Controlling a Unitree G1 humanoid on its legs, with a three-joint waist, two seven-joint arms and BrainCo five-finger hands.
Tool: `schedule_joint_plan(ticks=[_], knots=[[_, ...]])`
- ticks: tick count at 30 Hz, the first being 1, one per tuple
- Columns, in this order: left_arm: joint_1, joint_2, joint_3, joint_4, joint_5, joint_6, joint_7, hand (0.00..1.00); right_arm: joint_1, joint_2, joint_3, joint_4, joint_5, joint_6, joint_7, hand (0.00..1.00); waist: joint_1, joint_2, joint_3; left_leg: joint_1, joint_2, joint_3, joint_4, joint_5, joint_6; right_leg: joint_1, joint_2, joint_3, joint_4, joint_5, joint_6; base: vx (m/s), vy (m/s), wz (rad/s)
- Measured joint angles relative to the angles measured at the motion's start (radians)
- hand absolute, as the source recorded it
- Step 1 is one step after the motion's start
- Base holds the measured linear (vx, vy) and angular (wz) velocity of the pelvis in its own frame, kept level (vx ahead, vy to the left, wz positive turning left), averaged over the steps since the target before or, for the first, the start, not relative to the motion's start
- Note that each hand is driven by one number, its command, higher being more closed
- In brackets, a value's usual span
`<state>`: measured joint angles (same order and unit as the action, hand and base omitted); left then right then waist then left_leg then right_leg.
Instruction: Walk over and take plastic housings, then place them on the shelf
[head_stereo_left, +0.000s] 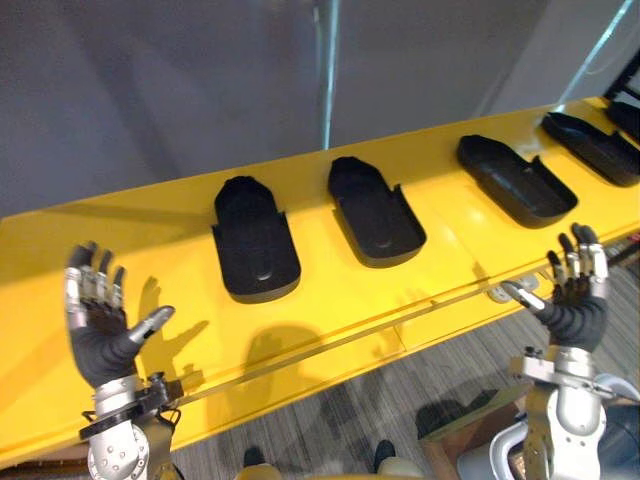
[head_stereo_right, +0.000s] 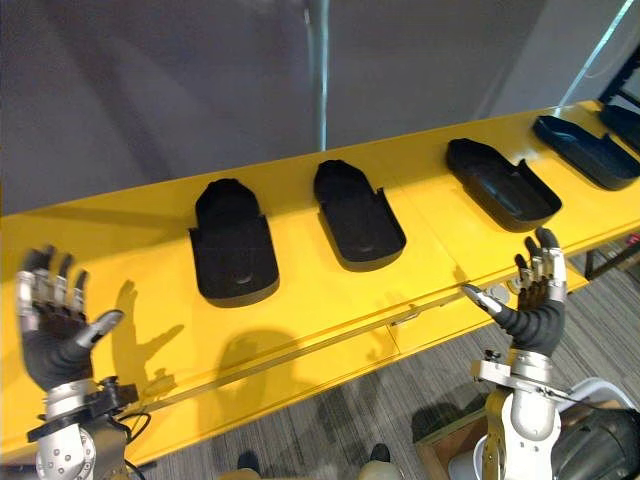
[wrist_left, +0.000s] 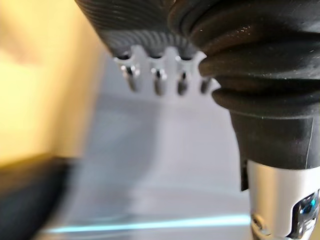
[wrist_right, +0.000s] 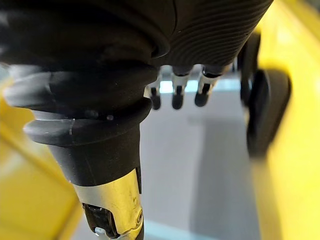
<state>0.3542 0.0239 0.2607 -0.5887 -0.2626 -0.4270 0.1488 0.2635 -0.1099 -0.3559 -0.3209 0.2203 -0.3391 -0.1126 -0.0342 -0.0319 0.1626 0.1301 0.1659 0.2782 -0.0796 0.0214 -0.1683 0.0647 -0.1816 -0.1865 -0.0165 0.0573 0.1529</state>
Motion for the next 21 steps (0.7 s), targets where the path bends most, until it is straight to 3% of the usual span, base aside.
schedule_joint_plan(ticks=[1,5,7,8,9,11,12,14,16,18,21], knots=[[-0.014,0.000,-0.001,-0.011,0.008,-0.028,0.027,0.00,0.001,0.007,-0.011,-0.003,0.000,-0.006,-0.022,0.00,-0.010,0.006,-0.002,0.012,0.000,0.017,0.000,-0.005,-0.001,0.000,0.002,0.018,-0.001,0.001,0.000,0.01,0.027,-0.42],[-0.029,0.000,-0.017,-0.019,0.046,-0.031,0.116,0.00,0.021,0.020,-0.019,-0.038,0.002,-0.017,-0.042,0.00,-0.037,0.027,-0.011,0.048,0.007,0.085,0.001,-0.021,-0.006,-0.013,0.016,0.083,0.000,0.007,0.000,0.01,0.019,-0.54],[-0.042,0.001,-0.037,-0.019,0.087,-0.030,0.181,0.00,0.048,0.035,-0.018,-0.045,0.023,-0.042,-0.028,0.00,-0.038,0.032,-0.012,0.061,0.017,0.121,0.020,-0.039,-0.012,-0.021,0.028,0.119,-0.001,0.011,-0.002,0.00,0.002,-0.52],[-0.047,0.002,-0.041,-0.018,0.140,-0.028,0.230,0.00,0.055,0.038,-0.021,-0.049,0.033,-0.055,-0.012,0.00,-0.060,0.034,-0.013,0.060,0.019,0.125,0.028,-0.047,-0.013,-0.025,0.031,0.131,-0.001,0.011,-0.002,0.00,-0.004,-0.22],[-0.048,0.003,-0.040,-0.018,0.153,-0.028,0.241,0.00,0.055,0.038,-0.021,-0.050,0.037,-0.057,-0.010,0.00,-0.062,0.034,-0.013,0.060,0.019,0.128,0.031,-0.049,-0.013,-0.027,0.031,0.134,-0.001,0.011,-0.002,0.00,0.005,-0.30],[-0.061,0.007,-0.019,-0.018,0.207,-0.017,0.312,0.00,0.048,0.030,-0.030,-0.052,0.052,-0.068,0.022,0.00,-0.061,0.038,-0.011,0.037,0.020,0.129,0.109,-0.110,0.003,-0.047,0.033,0.178,-0.002,0.012,-0.002,-0.01,0.027,-0.46],[-0.062,0.007,-0.001,-0.018,0.217,-0.017,0.323,0.00,0.038,0.024,-0.027,-0.052,0.061,-0.072,0.031,0.00,-0.058,0.040,-0.010,0.021,0.016,0.085,0.150,-0.145,0.015,-0.056,0.034,0.193,-0.001,0.015,-0.005,-0.03,0.054,-0.81],[-0.051,0.008,0.097,-0.022,0.242,-0.016,0.383,0.00,-0.039,-0.023,0.000,-0.041,0.087,-0.080,0.073,0.00,-0.001,0.066,0.010,-0.029,-0.026,-0.150,0.286,-0.289,0.054,-0.098,0.069,0.313,-0.001,0.030,-0.019,-0.05,0.098,-1.40],[-0.034,0.006,0.139,-0.027,0.241,-0.017,0.397,0.00,-0.095,-0.062,0.047,0.000,0.091,-0.083,0.093,0.00,0.023,0.081,0.018,-0.032,-0.048,-0.249,0.347,-0.351,0.074,-0.109,0.086,0.380,0.000,0.039,-0.009,-0.03,0.152,-1.15],[-0.014,0.006,0.153,-0.040,0.247,-0.020,0.392,0.00,-0.129,-0.074,0.102,0.037,0.091,-0.085,0.096,0.00,0.027,0.087,0.016,-0.048,-0.059,-0.242,0.397,-0.385,0.081,-0.121,0.084,0.411,0.003,0.046,0.002,-0.02,0.192,-0.57],[-0.007,0.006,0.161,-0.064,0.270,-0.021,0.390,0.00,-0.138,-0.070,0.167,0.079,0.110,-0.089,0.114,0.00,0.041,0.059,0.033,-0.066,-0.075,-0.227,0.439,-0.407,0.093,-0.145,0.076,0.440,0.017,0.056,0.015,-0.02,0.144,-0.26]])
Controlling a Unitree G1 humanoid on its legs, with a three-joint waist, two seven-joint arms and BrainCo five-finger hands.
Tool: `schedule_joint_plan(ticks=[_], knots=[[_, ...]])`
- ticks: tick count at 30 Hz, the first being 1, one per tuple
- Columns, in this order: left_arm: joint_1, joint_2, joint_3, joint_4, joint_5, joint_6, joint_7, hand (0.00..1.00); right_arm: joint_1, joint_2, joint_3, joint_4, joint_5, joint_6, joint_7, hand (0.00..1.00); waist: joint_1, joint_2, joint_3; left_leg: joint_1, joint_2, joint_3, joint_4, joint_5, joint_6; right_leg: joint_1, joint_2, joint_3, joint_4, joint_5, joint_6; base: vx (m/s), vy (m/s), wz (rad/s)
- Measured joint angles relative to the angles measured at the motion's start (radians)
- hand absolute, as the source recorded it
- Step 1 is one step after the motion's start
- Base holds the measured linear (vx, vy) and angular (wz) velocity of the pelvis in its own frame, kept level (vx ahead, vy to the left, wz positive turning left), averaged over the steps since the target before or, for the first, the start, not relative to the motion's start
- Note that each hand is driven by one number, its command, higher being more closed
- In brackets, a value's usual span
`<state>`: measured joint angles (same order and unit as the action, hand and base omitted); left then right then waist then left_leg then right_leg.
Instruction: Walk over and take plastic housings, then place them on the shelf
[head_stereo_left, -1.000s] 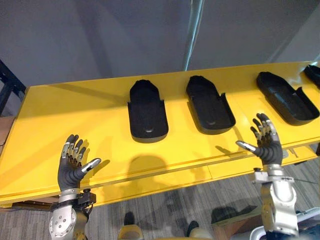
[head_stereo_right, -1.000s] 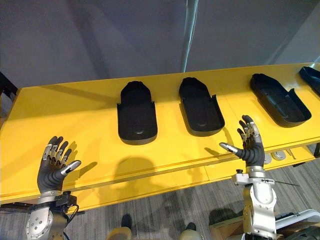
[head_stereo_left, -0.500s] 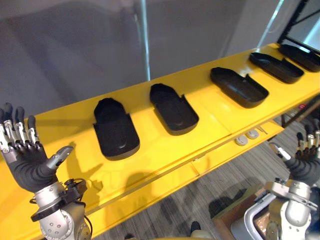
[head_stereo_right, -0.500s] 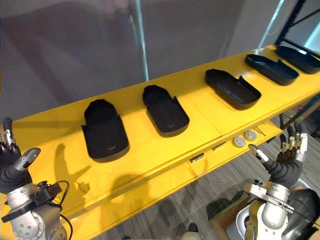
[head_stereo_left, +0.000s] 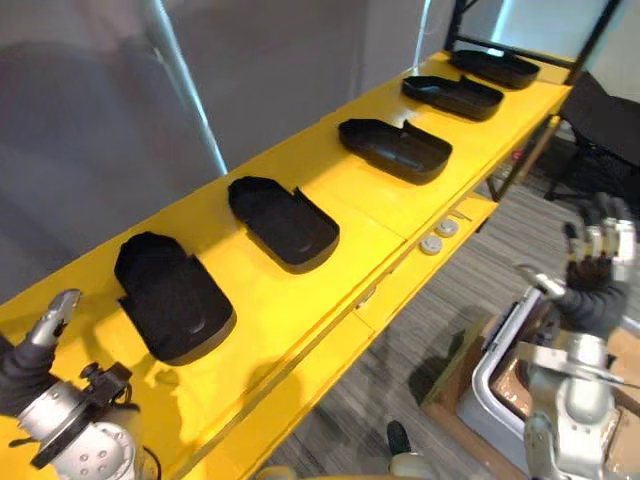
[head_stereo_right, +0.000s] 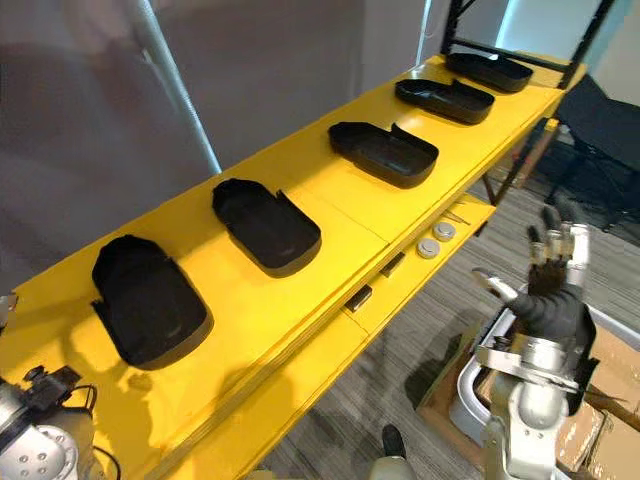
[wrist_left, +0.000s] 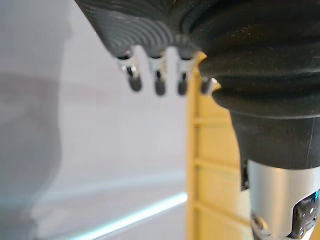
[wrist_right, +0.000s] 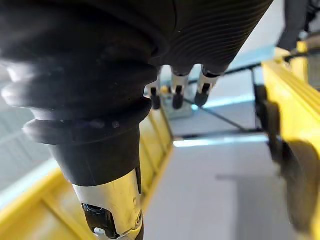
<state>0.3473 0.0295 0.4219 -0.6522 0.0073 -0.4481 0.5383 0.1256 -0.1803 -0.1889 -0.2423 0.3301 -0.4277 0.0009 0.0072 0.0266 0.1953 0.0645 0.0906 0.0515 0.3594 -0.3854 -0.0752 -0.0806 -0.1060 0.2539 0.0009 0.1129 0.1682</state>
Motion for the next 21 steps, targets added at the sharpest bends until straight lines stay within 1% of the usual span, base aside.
schedule_joint_plan(ticks=[2,3,4,5,6,8,9,10,11,12,13,14,15,16,17,18,19,20,21], knots=[[-0.002,-0.002,0.000,0.001,0.000,-0.001,0.001,0.00,-0.005,0.001,0.012,0.023,0.001,0.001,-0.004,0.00,0.006,-0.006,0.005,-0.002,-0.002,0.002,0.020,-0.011,0.003,-0.006,0.002,-0.001,0.017,0.000,0.000,-0.01,0.095,-0.19],[-0.007,-0.004,-0.001,0.001,-0.001,-0.012,-0.001,0.00,-0.005,0.001,0.012,0.040,0.001,0.004,-0.016,0.00,0.005,-0.003,0.014,-0.005,-0.006,-0.007,0.037,-0.016,0.007,-0.013,0.005,-0.001,0.039,-0.002,-0.002,-0.01,0.059,-0.13],[-0.018,-0.005,-0.004,0.001,-0.010,-0.033,-0.015,0.00,0.008,0.005,0.007,0.052,0.001,0.006,-0.028,0.00,0.003,0.004,0.023,-0.012,-0.008,-0.016,0.053,-0.023,0.012,-0.031,0.009,-0.002,0.069,-0.003,-0.005,-0.02,0.053,-0.12],[-0.026,-0.004,-0.006,0.001,-0.010,-0.042,-0.026,0.00,0.017,0.014,-0.001,0.054,0.001,0.009,-0.031,0.00,0.001,0.005,0.035,-0.012,-0.011,-0.016,0.063,-0.024,0.013,-0.034,0.009,-0.002,0.083,-0.003,-0.005,-0.04,0.034,-0.10],[-0.043,-0.004,-0.017,0.001,-0.010,-0.051,-0.043,0.00,0.047,0.036,-0.008,0.054,0.001,0.013,-0.043,0.00,-0.005,0.006,0.057,-0.002,-0.016,-0.016,0.073,-0.025,0.016,-0.037,0.009,-0.001,0.111,-0.003,-0.005,-0.03,0.039,-0.16],[-0.050,-0.001,-0.053,0.001,-0.010,-0.051,-0.056,0.00,0.097,0.076,-0.009,0.054,0.020,0.011,-0.033,0.00,-0.019,-0.004,0.079,0.032,-0.020,-0.003,0.075,-0.027,0.019,-0.037,0.014,0.000,0.153,-0.003,-0.005,-0.06,0.033,-0.36],[-0.049,0.004,-0.070,0.001,-0.003,-0.043,-0.054,0.00,0.124,0.095,-0.010,0.052,0.041,0.007,-0.003,0.00,-0.020,-0.021,0.092,0.062,-0.024,0.021,0.073,-0.028,0.020,-0.029,0.014,-0.012,0.167,-0.002,-0.004,-0.14,0.010,-0.62],[-0.049,0.009,-0.073,0.002,0.015,-0.024,-0.039,0.00,0.130,0.103,-0.014,0.052,0.067,-0.001,0.037,0.00,-0.020,-0.033,0.102,0.080,-0.025,0.043,0.078,-0.033,0.029,-0.021,0.012,-0.037,0.167,0.009,-0.006,-0.18,0.003,-0.78],[-0.054,0.011,-0.073,0.004,0.026,-0.005,-0.030,0.00,0.124,0.102,-0.019,0.052,0.088,-0.013,0.068,0.00,-0.023,-0.038,0.103,0.074,-0.023,0.049,0.094,-0.040,0.042,-0.026,0.019,-0.045,0.148,0.045,-0.007,-0.25,0.003,-0.77],[-0.065,0.020,-0.069,0.004,0.037,0.008,-0.022,0.00,0.108,0.102,-0.025,0.052,0.094,-0.028,0.092,0.00,-0.021,-0.037,0.104,0.056,-0.006,0.059,0.101,-0.042,0.051,-0.026,0.028,-0.040,0.085,0.119,0.001,-0.29,-0.008,-0.79],[-0.079,0.042,-0.056,0.011,0.038,0.012,-0.022,0.00,0.078,0.103,-0.023,0.048,0.099,-0.045,0.097,0.00,-0.014,-0.029,0.110,0.028,0.016,0.088,0.104,-0.038,0.052,-0.055,0.023,-0.080,0.118,0.110,-0.037,-0.31,-0.016,-0.76],[-0.074,0.043,-0.028,0.011,0.017,0.010,-0.037,0.00,0.030,0.097,-0.003,0.048,0.098,-0.046,0.081,0.00,-0.007,-0.025,0.109,0.003,0.045,0.107,0.103,-0.016,0.043,-0.111,0.006,-0.152,0.338,-0.043,-0.096,-0.22,-0.032,-0.54],[-0.069,0.038,-0.017,0.009,0.001,0.005,-0.045,0.00,0.014,0.097,0.007,0.048,0.097,-0.047,0.069,0.00,-0.005,-0.018,0.111,0.003,0.066,0.109,0.102,-0.009,0.035,-0.112,-0.005,-0.178,0.401,-0.078,-0.112,-0.12,-0.031,-0.35],[-0.065,0.035,-0.004,0.009,-0.002,-0.002,-0.049,0.00,0.003,0.098,0.019,0.048,0.097,-0.046,0.056,0.00,0.003,-0.013,0.111,0.003,0.086,0.116,0.102,-0.004,0.027,-0.109,-0.019,-0.199,0.455,-0.106,-0.128,-0.06,-0.092,-0.47],[-0.053,0.034,0.020,0.006,0.003,-0.033,-0.048,0.00,-0.014,0.100,0.057,0.052,0.098,-0.036,0.025,0.00,0.028,-0.003,0.107,-0.004,0.142,0.133,0.106,0.008,0.005,-0.098,-0.068,-0.234,0.546,-0.139,-0.142,-0.03,-0.122,-0.48],[-0.051,0.035,0.027,0.004,0.006,-0.046,-0.046,0.00,-0.016,0.101,0.070,0.052,0.098,-0.030,0.017,0.00,0.033,-0.004,0.106,-0.009,0.160,0.134,0.105,0.014,-0.007,-0.091,-0.094,-0.237,0.567,-0.139,-0.142,-0.05,-0.211,-0.49],[-0.050,0.038,0.030,0.002,-0.004,-0.075,-0.049,0.00,-0.016,0.104,0.088,0.054,0.090,-0.011,0.002,0.00,0.044,-0.011,0.101,-0.029,0.187,0.134,0.104,0.028,-0.031,-0.090,-0.156,-0.239,0.601,-0.138,-0.142,-0.04,-0.278,-0.32],[-0.050,0.038,0.027,0.002,-0.013,-0.085,-0.055,0.00,-0.011,0.113,0.093,0.062,0.080,0.012,-0.005,0.00,0.051,-0.014,0.100,-0.040,0.218,0.143,0.102,0.041,-0.056,-0.090,-0.207,-0.234,0.610,-0.132,-0.134,-0.04,-0.317,-0.39],[-0.050,0.038,0.024,0.002,-0.021,-0.087,-0.058,0.00,-0.009,0.119,0.093,0.068,0.071,0.022,-0.010,0.00,0.053,-0.015,0.099,-0.043,0.234,0.150,0.102,0.047,-0.069,-0.090,-0.226,-0.227,0.607,-0.127,-0.129,-0.02,-0.408,-0.50]])
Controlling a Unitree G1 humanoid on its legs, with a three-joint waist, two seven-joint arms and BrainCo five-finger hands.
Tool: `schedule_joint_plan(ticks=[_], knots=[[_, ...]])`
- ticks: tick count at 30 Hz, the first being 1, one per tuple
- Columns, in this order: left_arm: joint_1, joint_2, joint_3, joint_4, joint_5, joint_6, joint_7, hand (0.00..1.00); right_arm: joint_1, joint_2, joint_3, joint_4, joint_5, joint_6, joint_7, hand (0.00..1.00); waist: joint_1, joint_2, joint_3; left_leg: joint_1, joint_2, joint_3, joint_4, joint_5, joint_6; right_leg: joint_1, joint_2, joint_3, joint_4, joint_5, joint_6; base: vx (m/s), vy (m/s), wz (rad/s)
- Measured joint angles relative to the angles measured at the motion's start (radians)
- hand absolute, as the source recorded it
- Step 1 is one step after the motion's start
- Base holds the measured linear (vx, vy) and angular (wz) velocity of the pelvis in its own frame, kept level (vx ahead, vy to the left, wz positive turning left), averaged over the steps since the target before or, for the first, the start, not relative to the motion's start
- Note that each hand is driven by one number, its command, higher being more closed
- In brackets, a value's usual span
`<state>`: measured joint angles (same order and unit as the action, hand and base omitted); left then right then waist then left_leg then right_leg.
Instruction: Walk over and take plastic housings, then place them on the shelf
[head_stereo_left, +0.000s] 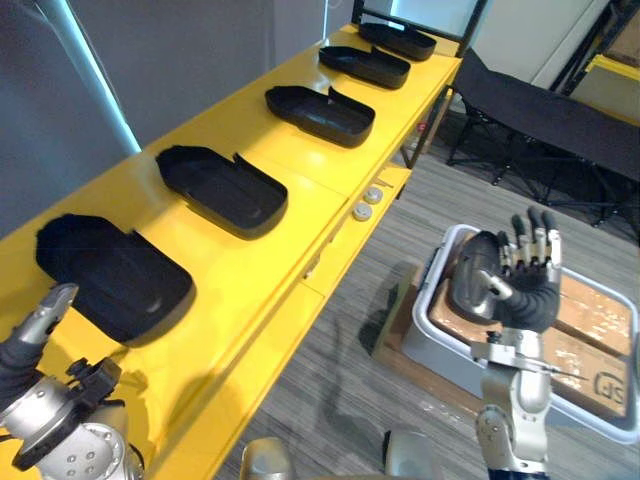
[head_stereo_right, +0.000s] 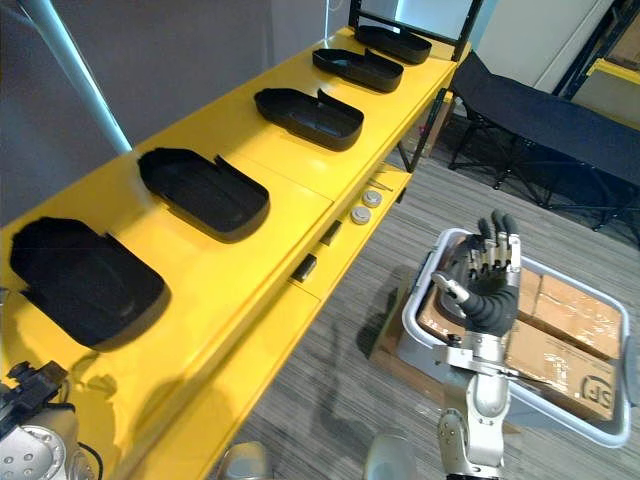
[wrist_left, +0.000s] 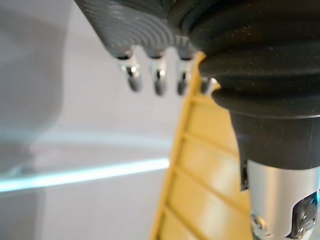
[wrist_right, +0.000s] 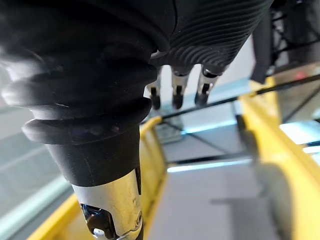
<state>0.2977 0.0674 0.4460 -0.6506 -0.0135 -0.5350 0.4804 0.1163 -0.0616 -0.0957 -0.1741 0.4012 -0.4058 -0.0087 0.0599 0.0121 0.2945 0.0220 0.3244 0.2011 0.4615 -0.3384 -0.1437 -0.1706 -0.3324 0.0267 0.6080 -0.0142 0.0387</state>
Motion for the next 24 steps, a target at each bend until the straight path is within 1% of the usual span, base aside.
schedule_joint_plan(ticks=[1,2,3,4,5,6,7,8,9,10,11,12,13,14,15,16,17,18,19,20,21,22,24], knots=[[-0.003,0.004,-0.013,0.000,-0.025,-0.004,-0.001,0.00,0.008,0.010,0.000,0.006,-0.037,0.020,-0.017,0.00,-0.003,-0.004,-0.003,-0.008,0.029,0.002,0.000,0.012,-0.035,0.000,-0.021,0.013,-0.024,0.007,0.011,0.00,-0.374,-0.45],[-0.004,0.005,-0.025,0.000,-0.029,-0.006,0.002,0.00,0.017,0.012,0.000,0.007,-0.053,0.027,-0.021,0.00,-0.004,-0.007,-0.004,-0.010,0.044,0.003,0.001,0.018,-0.055,0.001,-0.027,0.016,-0.045,0.014,0.022,0.01,-0.534,-0.57],[-0.004,0.005,-0.052,0.000,-0.029,-0.010,0.012,0.00,0.039,0.014,0.001,0.006,-0.075,0.041,-0.030,0.00,-0.010,-0.023,-0.014,-0.011,0.068,-0.001,0.001,0.032,-0.096,0.013,-0.029,0.012,-0.111,0.038,0.060,0.05,-0.631,-0.46],[0.001,0.008,-0.072,0.002,-0.029,-0.011,0.030,0.00,0.069,0.010,-0.006,0.000,-0.081,0.055,-0.036,0.00,-0.024,-0.051,-0.029,-0.007,0.083,-0.009,-0.004,0.040,-0.129,0.041,-0.028,-0.015,-0.151,0.000,0.173,0.07,-0.681,-0.47],[0.001,-0.014,-0.089,0.003,-0.028,-0.009,0.042,0.00,0.079,-0.003,-0.017,-0.001,-0.078,0.065,-0.035,0.00,-0.032,-0.051,-0.032,-0.003,0.101,-0.027,-0.008,0.040,-0.129,0.048,-0.016,-0.032,-0.147,-0.073,0.245,0.05,-0.722,-0.48],[0.007,-0.076,-0.118,0.003,-0.027,-0.008,0.064,0.00,0.082,-0.045,-0.043,-0.005,-0.056,0.084,-0.032,0.00,-0.053,-0.005,-0.029,0.000,0.143,-0.076,-0.032,0.060,-0.129,0.036,0.026,-0.067,-0.124,-0.184,0.245,0.00,-0.764,-0.39],[0.005,-0.129,-0.142,0.004,-0.030,0.011,0.070,0.00,0.086,-0.081,-0.087,-0.007,-0.046,0.113,-0.029,0.00,-0.093,0.039,-0.021,-0.004,0.164,-0.117,-0.067,0.131,-0.124,-0.003,0.056,-0.076,-0.056,-0.217,0.227,-0.01,-0.705,-0.26],[0.005,-0.131,-0.144,0.004,-0.030,0.012,0.070,0.00,0.087,-0.083,-0.091,-0.007,-0.046,0.116,-0.029,0.00,-0.096,0.040,-0.021,-0.005,0.163,-0.118,-0.069,0.138,-0.125,-0.005,0.056,-0.077,-0.053,-0.218,0.225,0.00,-0.640,0.08],[0.007,-0.130,-0.176,0.004,-0.066,0.028,0.054,0.00,0.123,-0.091,-0.146,-0.008,-0.061,0.159,-0.028,0.00,-0.129,0.038,-0.018,-0.041,0.147,-0.103,-0.061,0.285,0.040,-0.013,0.052,-0.088,-0.038,-0.235,0.199,0.01,-0.461,0.12],[0.007,-0.131,-0.201,0.004,-0.079,0.034,0.016,0.00,0.163,-0.083,-0.167,-0.016,-0.062,0.162,-0.029,0.00,-0.129,0.038,-0.017,-0.055,0.117,-0.097,-0.046,0.275,0.036,0.013,0.042,-0.105,-0.083,-0.233,0.182,0.00,-0.403,0.13],[0.010,-0.132,-0.214,0.003,-0.079,0.040,-0.006,0.00,0.178,-0.084,-0.177,-0.016,-0.062,0.165,-0.029,0.00,-0.128,0.040,-0.018,-0.060,0.087,-0.097,-0.042,0.247,0.005,0.026,0.038,-0.109,-0.103,-0.227,0.173,-0.02,-0.252,-0.08],[0.028,-0.132,-0.241,0.002,-0.075,0.045,-0.044,0.00,0.191,-0.087,-0.188,-0.015,-0.062,0.170,-0.029,0.00,-0.120,0.044,-0.019,-0.060,0.016,-0.099,-0.032,0.199,-0.025,0.049,0.042,-0.109,-0.150,-0.207,0.157,-0.04,-0.147,-0.25],[0.053,-0.129,-0.255,0.003,-0.076,0.050,-0.073,0.00,0.188,-0.094,-0.189,-0.016,-0.062,0.170,-0.028,0.00,-0.112,0.060,-0.026,-0.076,-0.049,-0.096,-0.032,0.160,-0.008,0.063,0.062,-0.109,-0.205,-0.177,0.146,-0.04,-0.119,-0.29],[0.062,-0.125,-0.260,0.004,-0.078,0.050,-0.083,0.00,0.186,-0.093,-0.189,-0.014,-0.061,0.170,-0.028,0.00,-0.106,0.069,-0.032,-0.088,-0.068,-0.092,-0.034,0.134,0.005,0.066,0.076,-0.111,-0.229,-0.164,0.142,-0.03,-0.076,-0.19],[0.064,-0.109,-0.263,0.010,-0.092,0.051,-0.101,0.00,0.174,-0.090,-0.181,-0.007,-0.061,0.171,-0.028,0.00,-0.096,0.067,-0.030,-0.097,-0.089,-0.095,-0.049,0.115,0.029,0.064,0.090,-0.111,-0.258,-0.144,0.141,-0.03,-0.045,-0.11],[0.064,-0.107,-0.265,0.027,-0.107,0.058,-0.116,0.00,0.148,-0.100,-0.174,0.012,-0.061,0.171,-0.034,0.00,-0.082,0.067,-0.032,-0.089,-0.105,-0.127,-0.101,0.113,0.027,0.048,0.097,-0.107,-0.277,-0.121,0.147,-0.04,-0.036,-0.13],[0.062,-0.107,-0.272,0.039,-0.116,0.060,-0.124,0.00,0.128,-0.107,-0.170,0.029,-0.061,0.171,-0.038,0.00,-0.076,0.068,-0.032,-0.088,-0.112,-0.137,-0.127,0.108,0.019,0.037,0.100,-0.104,-0.287,-0.107,0.153,-0.06,0.008,-0.19],[0.058,-0.106,-0.280,0.057,-0.144,0.069,-0.152,0.00,0.072,-0.109,-0.157,0.089,-0.067,0.176,-0.059,0.00,-0.070,0.065,-0.030,-0.089,-0.130,-0.132,-0.156,0.119,-0.017,0.026,0.090,-0.095,-0.312,-0.072,0.161,-0.07,0.082,-0.23],[0.058,-0.105,-0.294,0.068,-0.143,0.080,-0.166,0.00,0.029,-0.106,-0.144,0.140,-0.087,0.188,-0.075,0.00,-0.064,0.054,-0.023,-0.090,-0.137,-0.120,-0.159,0.123,-0.022,0.028,0.085,-0.096,-0.340,-0.045,0.164,-0.09,0.137,-0.39],[0.054,-0.090,-0.324,0.085,-0.118,0.096,-0.179,0.00,-0.033,-0.105,-0.115,0.231,-0.102,0.191,-0.084,0.00,-0.044,0.040,-0.015,-0.091,-0.143,-0.107,-0.146,0.122,-0.020,0.042,0.078,-0.105,-0.391,-0.002,0.166,-0.09,0.134,-0.30],[0.052,-0.084,-0.331,0.088,-0.114,0.098,-0.178,0.00,-0.046,-0.105,-0.112,0.250,-0.101,0.191,-0.081,0.00,-0.043,0.039,-0.013,-0.093,-0.145,-0.107,-0.143,0.122,-0.020,0.047,0.077,-0.108,-0.400,0.005,0.164,-0.09,0.122,-0.23],[0.038,-0.047,-0.347,0.092,-0.097,0.102,-0.178,0.00,-0.119,-0.108,-0.105,0.366,-0.101,0.192,-0.077,0.00,-0.038,0.027,0.000,-0.095,-0.153,-0.108,-0.135,0.119,-0.015,0.070,0.073,-0.116,-0.449,0.042,0.165,-0.09,0.104,-0.04],[0.012,-0.015,-0.351,0.092,-0.097,0.102,-0.180,0.00,-0.191,-0.128,-0.104,0.479,-0.102,0.191,-0.080,0.00,-0.030,0.027,0.008,-0.119,-0.156,-0.114,-0.117,0.113,-0.006,0.086,0.071,-0.145,-0.492,0.072,0.161,-0.11,0.075,0.10]])
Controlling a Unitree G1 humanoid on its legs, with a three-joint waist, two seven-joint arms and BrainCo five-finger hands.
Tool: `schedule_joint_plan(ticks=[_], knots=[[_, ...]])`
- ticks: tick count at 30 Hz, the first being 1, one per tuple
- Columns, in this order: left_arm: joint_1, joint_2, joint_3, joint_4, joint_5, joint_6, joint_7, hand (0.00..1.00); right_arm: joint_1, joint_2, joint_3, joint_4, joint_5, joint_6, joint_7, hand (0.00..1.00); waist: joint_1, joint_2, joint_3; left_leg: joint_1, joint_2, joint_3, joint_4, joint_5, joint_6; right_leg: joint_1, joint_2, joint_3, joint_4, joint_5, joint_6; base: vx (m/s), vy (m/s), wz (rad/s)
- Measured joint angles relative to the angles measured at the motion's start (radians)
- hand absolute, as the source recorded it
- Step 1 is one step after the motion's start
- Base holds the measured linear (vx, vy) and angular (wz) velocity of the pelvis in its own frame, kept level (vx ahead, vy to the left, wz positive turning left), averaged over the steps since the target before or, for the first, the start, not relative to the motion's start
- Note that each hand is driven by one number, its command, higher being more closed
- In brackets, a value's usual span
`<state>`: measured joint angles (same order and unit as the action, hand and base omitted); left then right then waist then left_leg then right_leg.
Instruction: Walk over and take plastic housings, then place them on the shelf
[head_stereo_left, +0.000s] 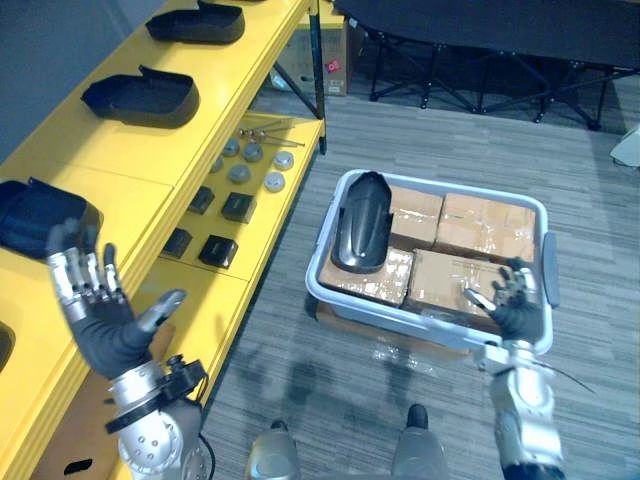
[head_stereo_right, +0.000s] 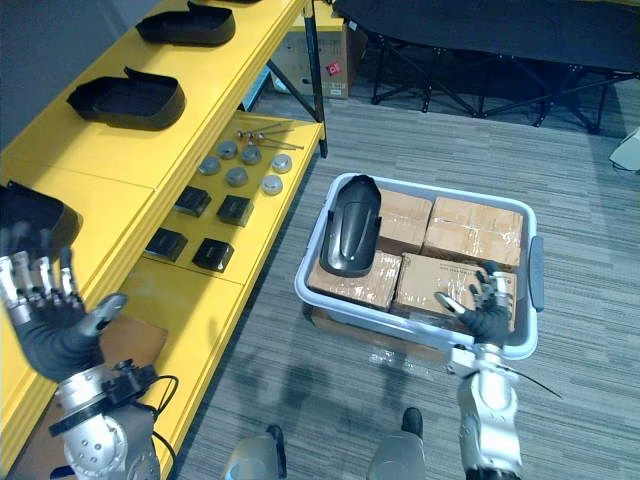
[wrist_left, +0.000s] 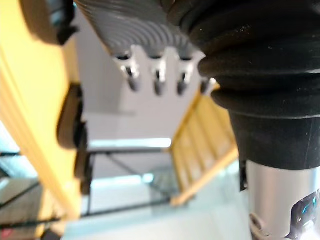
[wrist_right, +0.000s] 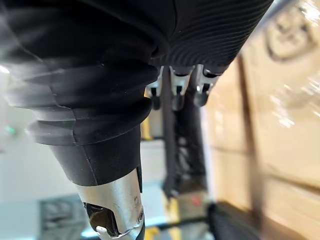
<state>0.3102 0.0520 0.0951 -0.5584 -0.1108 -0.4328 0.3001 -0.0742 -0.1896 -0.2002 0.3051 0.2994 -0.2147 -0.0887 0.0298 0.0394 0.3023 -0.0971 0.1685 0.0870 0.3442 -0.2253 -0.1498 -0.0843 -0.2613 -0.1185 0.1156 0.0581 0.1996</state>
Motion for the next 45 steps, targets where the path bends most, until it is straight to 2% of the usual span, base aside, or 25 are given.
schedule_joint_plan(ticks=[3,5,9,10,11,13,15,17,22,26,27,28,29,31,33,37,43,45], knots=[[-0.064,0.028,-0.001,-0.001,-0.003,0.003,-0.005,0.00,-0.180,-0.095,0.008,0.195,0.004,0.001,-0.025,0.00,0.014,0.017,0.057,-0.064,-0.009,-0.052,0.035,-0.004,0.005,0.007,0.000,-0.051,-0.047,0.038,-0.004,-0.14,0.041,0.31],[-0.093,0.028,-0.015,-0.001,-0.032,0.027,-0.023,0.00,-0.316,-0.159,0.008,0.305,0.019,0.007,-0.051,0.00,0.023,0.034,0.099,-0.100,-0.015,-0.090,0.049,0.004,0.000,-0.004,0.002,-0.076,-0.050,0.050,-0.004,-0.13,0.014,0.34],[-0.138,0.033,-0.115,0.070,-0.089,0.058,-0.072,0.00,-0.547,-0.276,0.018,0.508,0.082,0.048,-0.098,0.00,0.070,0.066,0.126,-0.182,-0.029,-0.144,0.049,0.036,-0.008,-0.056,0.002,-0.111,-0.051,0.065,-0.007,-0.05,-0.001,0.28],[-0.153,0.042,-0.141,0.107,-0.101,0.069,-0.086,0.00,-0.594,-0.292,0.033,0.555,0.084,0.069,-0.112,0.00,0.076,0.069,0.134,-0.194,-0.031,-0.158,0.050,0.042,-0.009,-0.058,0.002,-0.123,-0.051,0.066,-0.007,0.00,0.001,0.34],[-0.159,0.048,-0.157,0.127,-0.113,0.072,-0.090,0.00,-0.612,-0.298,0.043,0.575,0.087,0.073,-0.114,0.00,0.079,0.071,0.137,-0.202,-0.032,-0.164,0.052,0.043,-0.009,-0.060,0.002,-0.129,-0.049,0.066,-0.007,0.01,0.008,0.18],[-0.170,0.059,-0.210,0.205,-0.127,0.098,-0.119,0.00,-0.682,-0.319,0.084,0.642,0.099,0.088,-0.123,0.00,0.106,0.073,0.142,-0.229,-0.037,-0.170,0.066,0.046,-0.009,-0.090,-0.003,-0.130,-0.031,0.066,-0.007,0.00,0.009,0.04],[-0.174,0.059,-0.234,0.230,-0.127,0.109,-0.125,0.00,-0.706,-0.332,0.102,0.667,0.102,0.093,-0.123,0.00,0.116,0.079,0.145,-0.240,-0.042,-0.186,0.079,0.045,-0.009,-0.094,-0.005,-0.134,-0.028,0.066,-0.007,0.01,0.036,0.11],[-0.189,0.060,-0.299,0.287,-0.129,0.126,-0.149,0.00,-0.795,-0.376,0.125,0.737,0.120,0.098,-0.125,0.00,0.136,0.104,0.185,-0.255,-0.050,-0.212,0.106,0.042,-0.006,-0.109,-0.016,-0.175,0.025,0.059,-0.016,-0.06,0.038,0.18],[-0.194,0.060,-0.382,0.361,-0.139,0.148,-0.154,0.00,-0.855,-0.415,0.144,0.815,0.119,0.108,-0.121,0.00,0.181,0.117,0.194,-0.300,-0.050,-0.214,0.166,0.019,0.002,-0.157,-0.027,-0.185,0.090,0.041,-0.027,-0.09,0.033,-0.03],[-0.194,0.060,-0.432,0.415,-0.165,0.153,-0.147,0.00,-0.894,-0.443,0.164,0.869,0.120,0.113,-0.129,0.00,0.190,0.136,0.200,-0.352,-0.055,-0.221,0.218,0.008,0.007,-0.196,-0.037,-0.190,0.126,0.030,-0.024,-0.12,0.048,-0.01],[-0.199,0.061,-0.444,0.434,-0.168,0.153,-0.145,0.00,-0.901,-0.448,0.168,0.887,0.120,0.123,-0.136,0.00,0.197,0.139,0.201,-0.366,-0.055,-0.223,0.225,0.008,0.007,-0.209,-0.037,-0.190,0.133,0.028,-0.027,-0.09,0.038,-0.01],[-0.207,0.060,-0.462,0.452,-0.168,0.155,-0.139,0.00,-0.904,-0.461,0.168,0.890,0.121,0.152,-0.159,0.00,0.206,0.143,0.203,-0.370,-0.056,-0.224,0.228,0.009,0.006,-0.214,-0.039,-0.190,0.137,0.028,-0.027,-0.08,0.035,0.01],[-0.209,0.060,-0.470,0.459,-0.168,0.156,-0.132,0.00,-0.912,-0.468,0.167,0.890,0.121,0.167,-0.171,1.00,0.209,0.146,0.205,-0.372,-0.056,-0.226,0.232,0.009,0.006,-0.215,-0.039,-0.191,0.138,0.028,-0.027,-0.06,0.034,-0.01],[-0.215,0.059,-0.497,0.473,-0.168,0.165,-0.106,0.00,-0.950,-0.487,0.166,0.898,0.120,0.237,-0.200,1.00,0.222,0.152,0.206,-0.389,-0.056,-0.225,0.244,0.009,0.007,-0.234,-0.039,-0.185,0.150,0.029,-0.026,-0.05,0.039,-0.03],[-0.234,0.059,-0.513,0.498,-0.168,0.175,-0.092,0.00,-0.961,-0.505,0.166,0.903,0.120,0.270,-0.216,1.00,0.233,0.156,0.206,-0.397,-0.057,-0.225,0.250,0.009,0.007,-0.243,-0.041,-0.183,0.156,0.031,-0.023,-0.03,0.045,-0.02],[-0.268,0.060,-0.513,0.530,-0.205,0.191,-0.043,0.00,-0.971,-0.558,0.177,0.916,0.119,0.345,-0.167,1.00,0.237,0.156,0.206,-0.412,-0.060,-0.226,0.257,0.010,0.007,-0.259,-0.045,-0.183,0.169,0.031,-0.023,-0.01,0.054,0.00],[-0.312,0.059,-0.521,0.552,-0.236,0.204,-0.032,0.00,-0.973,-0.571,0.185,0.942,0.117,0.392,-0.123,1.00,0.238,0.167,0.198,-0.431,-0.061,-0.237,0.259,0.010,0.007,-0.267,-0.044,-0.199,0.167,0.031,-0.023,0.01,0.038,0.04],[-0.325,0.059,-0.531,0.580,-0.236,0.204,-0.028,0.00,-0.973,-0.575,0.188,0.955,0.076,0.419,-0.123,1.00,0.242,0.167,0.198,-0.436,-0.060,-0.244,0.261,0.010,0.007,-0.266,-0.043,-0.207,0.166,0.030,-0.024,0.00,0.042,0.08]])
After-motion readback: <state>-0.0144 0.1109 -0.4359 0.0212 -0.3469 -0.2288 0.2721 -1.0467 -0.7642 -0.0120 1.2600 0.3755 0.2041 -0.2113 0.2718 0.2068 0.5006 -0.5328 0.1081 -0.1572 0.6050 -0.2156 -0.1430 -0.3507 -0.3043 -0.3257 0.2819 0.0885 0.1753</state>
